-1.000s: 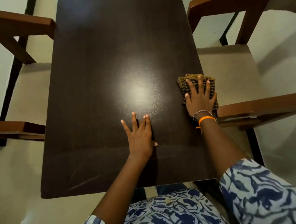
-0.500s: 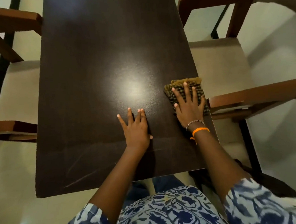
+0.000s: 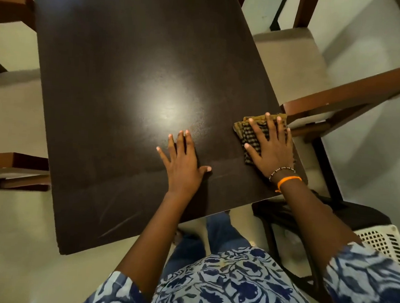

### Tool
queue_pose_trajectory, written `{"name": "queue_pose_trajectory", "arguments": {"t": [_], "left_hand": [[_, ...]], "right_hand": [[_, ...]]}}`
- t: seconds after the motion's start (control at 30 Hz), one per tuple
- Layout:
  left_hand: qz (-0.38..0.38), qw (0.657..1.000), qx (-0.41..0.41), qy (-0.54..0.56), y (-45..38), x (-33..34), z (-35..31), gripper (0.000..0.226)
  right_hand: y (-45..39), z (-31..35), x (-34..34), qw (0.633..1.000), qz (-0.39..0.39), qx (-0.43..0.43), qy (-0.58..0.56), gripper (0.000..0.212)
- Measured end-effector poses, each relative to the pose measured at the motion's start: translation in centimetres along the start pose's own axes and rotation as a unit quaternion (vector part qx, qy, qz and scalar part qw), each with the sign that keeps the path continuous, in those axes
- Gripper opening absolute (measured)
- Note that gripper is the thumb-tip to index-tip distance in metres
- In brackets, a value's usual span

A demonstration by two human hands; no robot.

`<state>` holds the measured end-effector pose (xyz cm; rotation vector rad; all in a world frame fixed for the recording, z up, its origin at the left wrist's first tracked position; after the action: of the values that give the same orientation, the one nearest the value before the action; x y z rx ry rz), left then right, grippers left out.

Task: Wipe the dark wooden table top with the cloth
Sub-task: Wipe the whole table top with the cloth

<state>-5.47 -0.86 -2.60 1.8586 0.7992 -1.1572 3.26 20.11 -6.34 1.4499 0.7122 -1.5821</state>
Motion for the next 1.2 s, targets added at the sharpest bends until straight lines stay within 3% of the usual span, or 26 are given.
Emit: {"name": "queue_pose_trajectory", "arguments": {"t": [0.13, 0.3, 0.47, 0.83, 1.03, 1.2], "left_hand": [[0.027, 0.999, 0.009, -0.025, 2.5, 0.6, 2.1, 0.115], [0.046, 0.998, -0.007, -0.036, 3.4, 1.0, 2.7, 0.123], [0.059, 0.997, -0.022, -0.053, 4.5, 1.4, 3.0, 0.128], [0.062, 0.995, -0.004, -0.078, 4.6, 1.5, 3.7, 0.128], [0.073, 0.996, -0.016, -0.043, 4.7, 1.6, 3.0, 0.126], [0.074, 0.997, -0.02, -0.032, 4.7, 1.4, 3.2, 0.125]], "right_hand": [[0.1, 4.7, 0.7, 1.0, -0.006, -0.012, -0.009, 0.065], [1.7, 13.7, 2.4, 0.989, 0.038, -0.143, -0.015, 0.064], [1.9, 12.5, 2.1, 0.98, 0.043, -0.195, 0.011, 0.061], [1.8, -3.1, -0.9, 0.999, 0.012, 0.025, -0.021, 0.06], [3.3, 1.4, 0.1, 0.995, -0.008, 0.095, -0.023, 0.062], [5.5, 11.4, 2.6, 0.998, 0.027, -0.038, -0.033, 0.065]]}}
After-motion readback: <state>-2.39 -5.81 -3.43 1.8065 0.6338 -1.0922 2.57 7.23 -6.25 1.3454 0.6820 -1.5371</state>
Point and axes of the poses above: each hand's wrist, its own y-axis away from the middle knuckle, its own x-axis out of the palm, z = x × y, the point moved 3 cm from there along -y, towards the middle knuckle, and after that the axes turned 1 degree about -y, right-handed, at the moved point
